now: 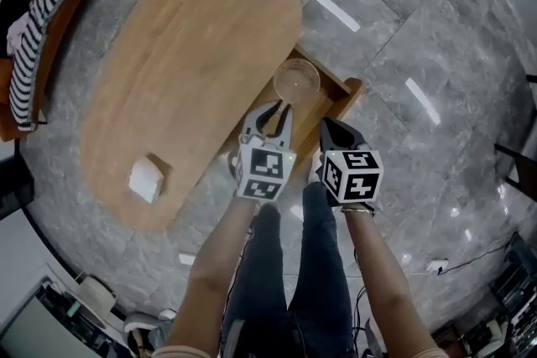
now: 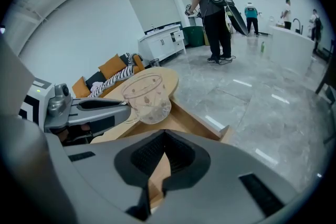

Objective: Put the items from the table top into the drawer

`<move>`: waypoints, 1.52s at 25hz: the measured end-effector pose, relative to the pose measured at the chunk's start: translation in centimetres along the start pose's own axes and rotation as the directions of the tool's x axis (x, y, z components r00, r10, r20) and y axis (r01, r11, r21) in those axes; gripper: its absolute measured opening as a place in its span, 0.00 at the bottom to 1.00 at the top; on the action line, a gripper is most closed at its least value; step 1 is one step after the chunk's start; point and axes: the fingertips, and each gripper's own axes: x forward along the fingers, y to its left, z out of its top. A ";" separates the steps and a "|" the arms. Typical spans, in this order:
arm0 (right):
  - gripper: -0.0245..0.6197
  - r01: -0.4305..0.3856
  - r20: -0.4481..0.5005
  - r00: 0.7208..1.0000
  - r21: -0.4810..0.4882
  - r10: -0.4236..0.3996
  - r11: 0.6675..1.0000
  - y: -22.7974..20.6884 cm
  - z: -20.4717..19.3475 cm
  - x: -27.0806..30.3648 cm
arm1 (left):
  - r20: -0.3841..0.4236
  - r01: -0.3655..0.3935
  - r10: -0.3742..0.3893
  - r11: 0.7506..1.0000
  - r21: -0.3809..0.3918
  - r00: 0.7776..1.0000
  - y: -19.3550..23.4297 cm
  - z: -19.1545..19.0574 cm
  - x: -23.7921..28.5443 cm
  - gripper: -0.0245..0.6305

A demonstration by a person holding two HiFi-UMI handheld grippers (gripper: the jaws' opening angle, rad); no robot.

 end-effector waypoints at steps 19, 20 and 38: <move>0.05 0.029 -0.041 0.999 0.091 -0.025 0.995 -5.5 -4.2 1.5 | -0.205 0.081 -0.046 0.983 0.165 0.978 -5.5 -7.9 9.4 0.13; 0.05 0.024 -0.045 0.999 0.090 -0.020 0.996 -5.6 -4.4 1.6 | -0.213 0.081 -0.044 0.983 0.167 0.976 -5.6 -8.2 9.8 0.13; 0.05 -0.008 -0.102 0.995 0.088 0.017 0.996 -5.7 -5.9 3.8 | -0.251 0.082 -0.029 0.976 0.204 0.968 -5.7 -10.8 12.4 0.13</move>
